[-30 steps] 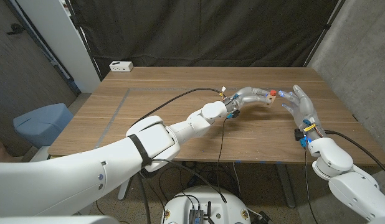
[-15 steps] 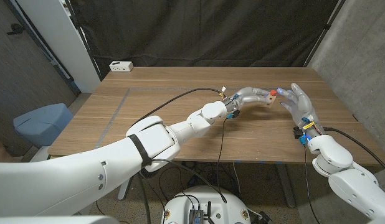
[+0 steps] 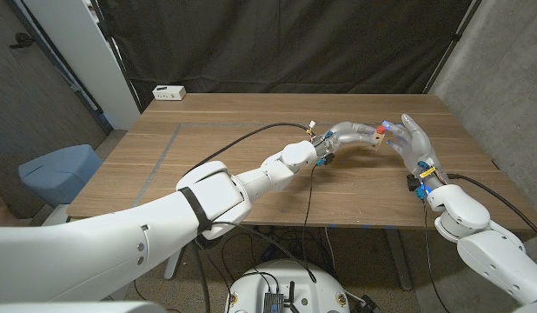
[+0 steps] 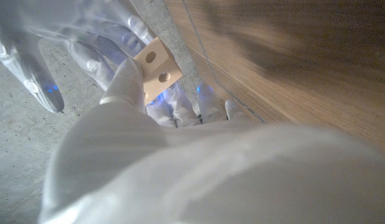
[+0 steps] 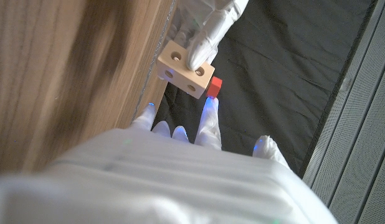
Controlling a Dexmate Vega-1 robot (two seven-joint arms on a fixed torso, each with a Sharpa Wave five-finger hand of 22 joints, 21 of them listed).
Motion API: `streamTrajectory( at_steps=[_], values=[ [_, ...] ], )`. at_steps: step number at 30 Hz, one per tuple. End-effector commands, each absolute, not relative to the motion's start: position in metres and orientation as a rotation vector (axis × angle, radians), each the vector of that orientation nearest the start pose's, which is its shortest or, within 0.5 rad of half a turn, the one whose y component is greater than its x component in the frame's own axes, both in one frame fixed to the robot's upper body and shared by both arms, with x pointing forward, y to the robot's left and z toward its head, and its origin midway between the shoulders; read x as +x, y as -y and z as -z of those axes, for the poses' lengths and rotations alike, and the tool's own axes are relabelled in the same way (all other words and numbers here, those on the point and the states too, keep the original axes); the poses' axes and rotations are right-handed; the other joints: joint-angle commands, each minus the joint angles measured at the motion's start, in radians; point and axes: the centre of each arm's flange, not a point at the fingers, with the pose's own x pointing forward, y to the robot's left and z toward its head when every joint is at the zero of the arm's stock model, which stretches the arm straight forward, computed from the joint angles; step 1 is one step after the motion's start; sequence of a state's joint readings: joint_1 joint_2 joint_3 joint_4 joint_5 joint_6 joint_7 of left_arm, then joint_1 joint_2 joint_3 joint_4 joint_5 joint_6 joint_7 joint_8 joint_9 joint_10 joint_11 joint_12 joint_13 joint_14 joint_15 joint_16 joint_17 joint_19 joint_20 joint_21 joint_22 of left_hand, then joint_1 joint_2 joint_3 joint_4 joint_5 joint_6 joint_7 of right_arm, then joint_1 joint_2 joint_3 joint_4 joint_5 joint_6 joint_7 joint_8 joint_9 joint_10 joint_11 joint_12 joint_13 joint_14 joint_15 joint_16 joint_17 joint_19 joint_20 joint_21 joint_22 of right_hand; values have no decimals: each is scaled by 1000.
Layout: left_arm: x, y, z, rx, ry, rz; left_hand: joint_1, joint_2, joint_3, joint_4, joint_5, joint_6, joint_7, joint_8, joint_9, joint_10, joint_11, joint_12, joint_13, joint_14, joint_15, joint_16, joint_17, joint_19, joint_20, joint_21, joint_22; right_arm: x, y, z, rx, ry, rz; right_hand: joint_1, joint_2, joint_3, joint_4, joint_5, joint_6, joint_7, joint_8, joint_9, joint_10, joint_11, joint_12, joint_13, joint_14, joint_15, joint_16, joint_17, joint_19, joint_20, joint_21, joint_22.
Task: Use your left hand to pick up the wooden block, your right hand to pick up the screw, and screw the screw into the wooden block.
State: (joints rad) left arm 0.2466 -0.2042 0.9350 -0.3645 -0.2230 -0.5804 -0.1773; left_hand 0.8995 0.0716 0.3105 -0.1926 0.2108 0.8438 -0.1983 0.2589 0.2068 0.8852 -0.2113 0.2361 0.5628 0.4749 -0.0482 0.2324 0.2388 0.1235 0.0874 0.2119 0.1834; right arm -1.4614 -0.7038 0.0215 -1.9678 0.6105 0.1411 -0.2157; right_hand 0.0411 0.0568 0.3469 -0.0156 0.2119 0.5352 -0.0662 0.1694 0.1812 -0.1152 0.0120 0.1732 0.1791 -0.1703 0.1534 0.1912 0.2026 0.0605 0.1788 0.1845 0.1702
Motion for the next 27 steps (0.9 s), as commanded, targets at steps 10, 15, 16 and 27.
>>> streamTrajectory(
  at_steps=[10, 15, 16, 27],
  values=[
    [654, 111, -2, 529, 649, 803, -20, 38, 44, 43, 5, 78, 31, 15, 3, 10, -3, 15, 5, 8, -95, 0, 4, 8, 1, 0, 3, 501, 349, 59, -37, 580, -37, -11, 0, -4, 5, 8, 59, 22, 30, 4, 2, -6, 13, 2, -44, -4, 7, 3, -2, -3, 3, 1],
    [653, 111, -2, 531, 651, 804, -19, 38, 43, 42, 5, 78, 30, 15, 3, 10, -3, 15, 5, 8, -94, 0, 5, 8, 1, 0, 3, 500, 350, 61, -35, 579, -29, -9, 1, -4, 5, 9, 79, 27, 36, 4, 10, -8, 16, 2, -38, -5, 10, 2, 4, -5, 6, 1],
    [653, 111, -2, 530, 652, 804, -20, 38, 43, 43, 5, 77, 30, 15, 3, 10, -3, 15, 5, 8, -94, 1, 5, 8, 1, 0, 3, 499, 350, 61, -35, 579, -27, -9, 1, -4, 5, 9, 83, 27, 37, 4, 13, -9, 17, 2, -36, -5, 11, 2, 4, -6, 6, 1],
    [653, 111, -1, 526, 650, 806, -20, 37, 43, 42, 5, 77, 30, 15, 3, 10, -3, 15, 5, 9, -95, 0, 4, 8, 0, 0, 3, 498, 350, 64, -25, 571, -13, -5, 3, -3, 4, 11, 117, 40, 45, 4, 32, -10, 23, 1, -26, -5, 15, 0, 16, -9, 10, 1]
  ],
)
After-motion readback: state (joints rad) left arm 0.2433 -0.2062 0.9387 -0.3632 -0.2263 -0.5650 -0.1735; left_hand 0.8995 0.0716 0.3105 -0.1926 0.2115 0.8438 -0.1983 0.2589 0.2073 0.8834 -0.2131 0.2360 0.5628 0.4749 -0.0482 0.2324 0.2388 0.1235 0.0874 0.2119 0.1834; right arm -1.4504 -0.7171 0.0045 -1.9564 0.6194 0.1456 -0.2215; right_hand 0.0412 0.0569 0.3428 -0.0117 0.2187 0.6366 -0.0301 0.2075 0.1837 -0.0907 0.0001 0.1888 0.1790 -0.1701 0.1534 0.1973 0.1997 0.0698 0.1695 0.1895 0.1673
